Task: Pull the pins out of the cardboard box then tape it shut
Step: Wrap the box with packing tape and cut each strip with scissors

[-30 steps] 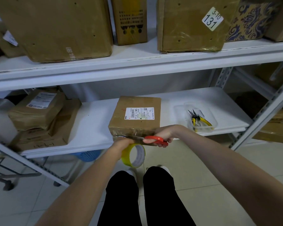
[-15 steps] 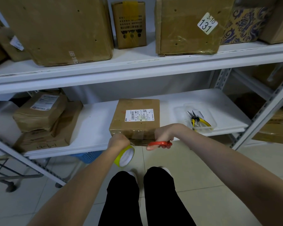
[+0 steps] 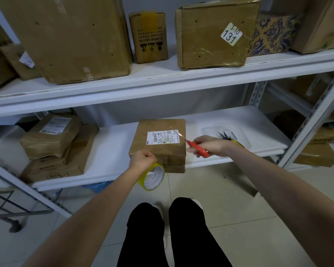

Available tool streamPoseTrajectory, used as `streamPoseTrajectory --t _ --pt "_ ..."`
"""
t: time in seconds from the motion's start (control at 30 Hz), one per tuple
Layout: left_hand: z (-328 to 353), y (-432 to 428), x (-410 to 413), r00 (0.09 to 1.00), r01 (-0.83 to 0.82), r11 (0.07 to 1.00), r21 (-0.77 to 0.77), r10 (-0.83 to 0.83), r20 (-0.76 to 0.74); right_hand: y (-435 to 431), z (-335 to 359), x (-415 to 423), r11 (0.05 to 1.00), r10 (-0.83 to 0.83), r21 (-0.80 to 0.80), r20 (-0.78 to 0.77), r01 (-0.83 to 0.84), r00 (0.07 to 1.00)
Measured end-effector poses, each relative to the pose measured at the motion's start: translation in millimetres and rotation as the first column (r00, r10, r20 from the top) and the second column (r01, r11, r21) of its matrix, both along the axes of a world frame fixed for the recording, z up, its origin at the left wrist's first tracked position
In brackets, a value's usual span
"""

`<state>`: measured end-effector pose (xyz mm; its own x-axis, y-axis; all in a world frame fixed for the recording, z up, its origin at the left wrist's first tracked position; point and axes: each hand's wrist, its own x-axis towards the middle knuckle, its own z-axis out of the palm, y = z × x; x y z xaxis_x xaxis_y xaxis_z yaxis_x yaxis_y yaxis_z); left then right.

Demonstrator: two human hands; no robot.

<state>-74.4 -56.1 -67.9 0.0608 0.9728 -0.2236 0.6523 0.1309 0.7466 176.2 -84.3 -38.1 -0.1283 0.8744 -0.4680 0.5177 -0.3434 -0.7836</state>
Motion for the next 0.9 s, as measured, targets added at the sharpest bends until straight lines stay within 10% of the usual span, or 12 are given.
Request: streamPoseTrajectory --t 0.43,0.7,0.8,0.9 --pt "17 9 7 0.966 0.231 0.958 -0.172 -0.205 0.158 42 -73 -17 0.803 -0.597 0.092 0.136 0.59 0.791" --pt "-1 17 7 0.97 0.221 0.95 -0.221 -0.19 0.152 52 -88 -23 0.892 -0.452 0.141 0.253 0.43 0.855" --pt "-7 17 7 0.973 0.214 0.949 -0.23 -0.186 0.139 52 -86 -30 0.751 -0.586 0.471 0.152 0.463 0.796" --pt "-12 14 6 0.978 0.199 0.949 -0.243 -0.175 0.117 46 -67 -46 0.624 -0.45 0.774 0.246 0.105 0.859"
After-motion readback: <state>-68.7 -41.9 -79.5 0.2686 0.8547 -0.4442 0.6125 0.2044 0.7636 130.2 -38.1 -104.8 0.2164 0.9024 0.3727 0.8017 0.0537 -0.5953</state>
